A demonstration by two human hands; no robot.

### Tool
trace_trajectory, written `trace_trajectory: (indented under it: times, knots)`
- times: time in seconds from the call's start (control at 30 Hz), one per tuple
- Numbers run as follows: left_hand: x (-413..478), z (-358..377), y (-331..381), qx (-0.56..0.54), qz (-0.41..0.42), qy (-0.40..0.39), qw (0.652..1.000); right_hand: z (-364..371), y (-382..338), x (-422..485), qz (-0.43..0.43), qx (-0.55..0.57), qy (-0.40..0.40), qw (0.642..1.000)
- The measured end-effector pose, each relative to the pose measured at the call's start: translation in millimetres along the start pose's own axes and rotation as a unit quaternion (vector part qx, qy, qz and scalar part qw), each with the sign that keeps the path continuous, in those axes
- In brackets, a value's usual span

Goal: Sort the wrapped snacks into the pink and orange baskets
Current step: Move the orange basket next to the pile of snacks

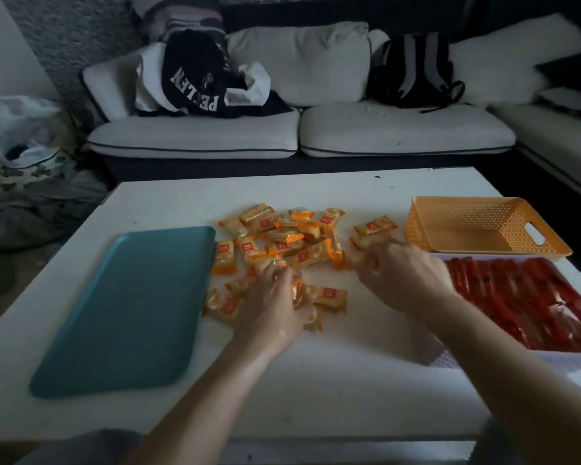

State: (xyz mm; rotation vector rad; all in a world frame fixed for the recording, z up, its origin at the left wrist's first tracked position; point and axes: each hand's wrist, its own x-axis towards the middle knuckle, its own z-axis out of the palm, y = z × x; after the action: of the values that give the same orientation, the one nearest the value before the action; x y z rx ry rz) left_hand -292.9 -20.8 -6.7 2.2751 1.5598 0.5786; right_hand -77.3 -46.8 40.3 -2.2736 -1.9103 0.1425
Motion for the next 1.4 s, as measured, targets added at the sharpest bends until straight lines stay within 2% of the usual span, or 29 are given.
trace_trajectory:
  times: [0.07, 0.13, 0.2, 0.33, 0.47, 0.5, 0.57, 0.63, 0.8, 0.93, 1.07, 1.27, 1.33, 1.4]
  knots:
    - [17, 13, 27, -0.074, 0.004, -0.032, 0.997, -19, 39, -7, 0.048, 0.007, -0.042, 0.998]
    - [48, 33, 66, -0.140, 0.002, -0.046, 0.989, -28, 64, -17, 0.039, 0.013, -0.103, 0.994]
    - [86, 56, 107, -0.179, -0.017, -0.078, 0.981, -25, 67, -30, 0.033, -0.013, -0.130, 0.991]
    - [152, 98, 158, -0.145, -0.059, -0.164, 0.974, -3, 51, -54, 0.037, -0.078, -0.114, 0.990]
    - [182, 123, 182, -0.181, -0.116, -0.307, 0.927, 4, 69, -50, 0.064, -0.015, -0.109, 0.992]
    - [185, 130, 185, -0.159, -0.107, -0.322, 0.927, 4, 76, -47, 0.056, 0.000, -0.116, 0.992]
    - [192, 142, 189, -0.097, -0.087, -0.304, 0.943, 2, 86, -41, 0.044, 0.032, -0.132, 0.990]
    - [198, 147, 191, -0.095, -0.091, -0.272, 0.953, 2, 93, -37, 0.040, 0.062, -0.130, 0.989]
    - [206, 92, 206, -0.276, -0.154, -0.206, 0.926, 11, 95, -28, 0.055, 0.060, -0.086, 0.993]
    - [186, 23, 202, -0.316, -0.151, -0.175, 0.920, 16, 89, -5, 0.099, 0.044, -0.034, 0.994]
    - [138, -22, 168, -0.305, -0.161, -0.158, 0.925, 26, 78, 19, 0.121, 0.077, -0.004, 0.990]
    - [82, -42, 120, -0.294, -0.204, -0.128, 0.925, 16, 43, -22, 0.006, 0.013, -0.003, 1.000]
    - [67, -41, 118, -0.298, -0.201, -0.135, 0.923, -1, 46, -50, -0.040, 0.011, -0.028, 0.999]
    - [50, -35, 125, -0.305, -0.187, -0.166, 0.919, -22, 64, -72, -0.036, -0.004, -0.046, 0.998]
